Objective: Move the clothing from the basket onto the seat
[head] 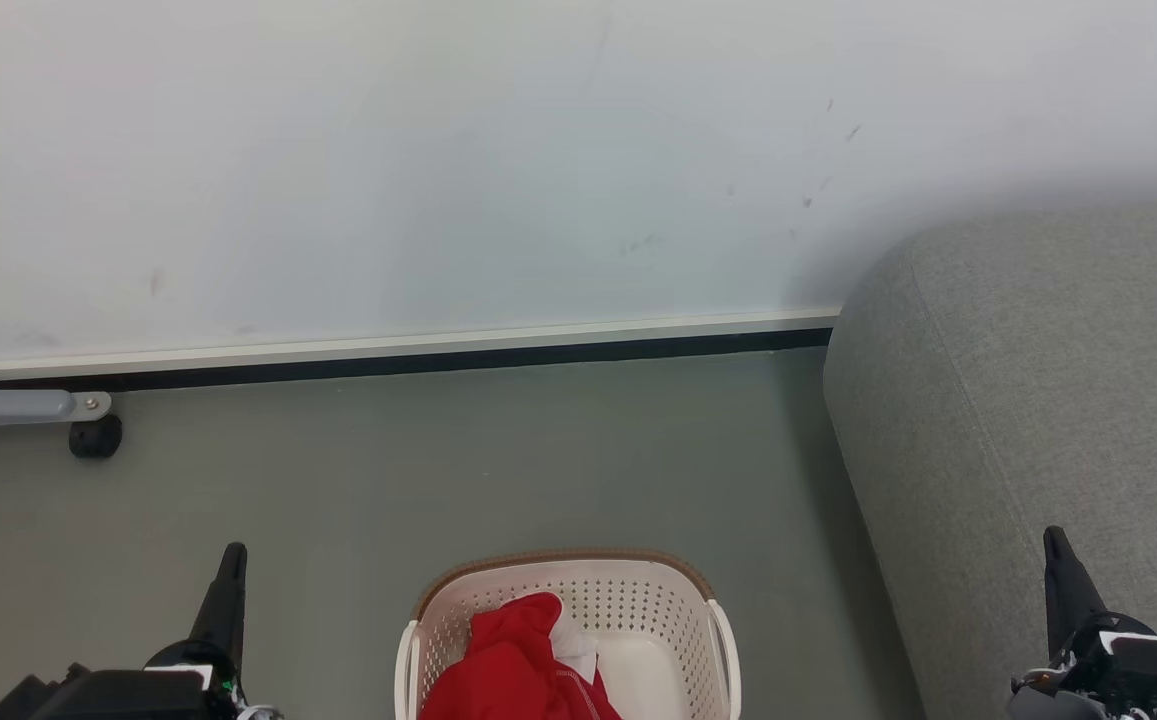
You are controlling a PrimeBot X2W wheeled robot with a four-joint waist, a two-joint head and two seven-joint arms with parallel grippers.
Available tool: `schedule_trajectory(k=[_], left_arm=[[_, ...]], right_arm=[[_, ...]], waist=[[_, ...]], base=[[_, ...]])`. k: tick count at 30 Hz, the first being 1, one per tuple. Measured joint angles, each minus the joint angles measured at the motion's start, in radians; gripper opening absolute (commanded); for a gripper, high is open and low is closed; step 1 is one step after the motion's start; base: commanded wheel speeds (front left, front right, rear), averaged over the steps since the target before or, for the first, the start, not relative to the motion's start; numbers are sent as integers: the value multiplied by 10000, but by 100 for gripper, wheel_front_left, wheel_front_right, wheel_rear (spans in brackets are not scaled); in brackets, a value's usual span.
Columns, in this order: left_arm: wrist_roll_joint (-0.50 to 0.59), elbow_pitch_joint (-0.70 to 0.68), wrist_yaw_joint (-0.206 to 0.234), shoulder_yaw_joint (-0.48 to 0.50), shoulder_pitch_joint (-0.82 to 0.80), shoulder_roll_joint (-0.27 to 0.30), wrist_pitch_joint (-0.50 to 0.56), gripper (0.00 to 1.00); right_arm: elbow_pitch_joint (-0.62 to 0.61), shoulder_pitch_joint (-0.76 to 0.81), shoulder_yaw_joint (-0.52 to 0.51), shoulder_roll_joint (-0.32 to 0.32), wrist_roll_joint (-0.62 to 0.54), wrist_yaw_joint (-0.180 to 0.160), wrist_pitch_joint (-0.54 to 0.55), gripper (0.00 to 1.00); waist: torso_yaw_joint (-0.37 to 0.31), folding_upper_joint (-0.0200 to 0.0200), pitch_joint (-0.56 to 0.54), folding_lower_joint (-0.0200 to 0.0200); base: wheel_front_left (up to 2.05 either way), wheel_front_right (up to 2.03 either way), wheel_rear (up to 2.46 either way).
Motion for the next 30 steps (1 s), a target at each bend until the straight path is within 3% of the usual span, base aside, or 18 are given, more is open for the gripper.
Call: schedule_trajectory(k=[30], left_arm=[[0,0,-2,0,0,0,0,0]], right_arm=[[0,0,0,0,0,0,0,0]], waist=[[0,0,0,0]], base=[[0,0,0]])
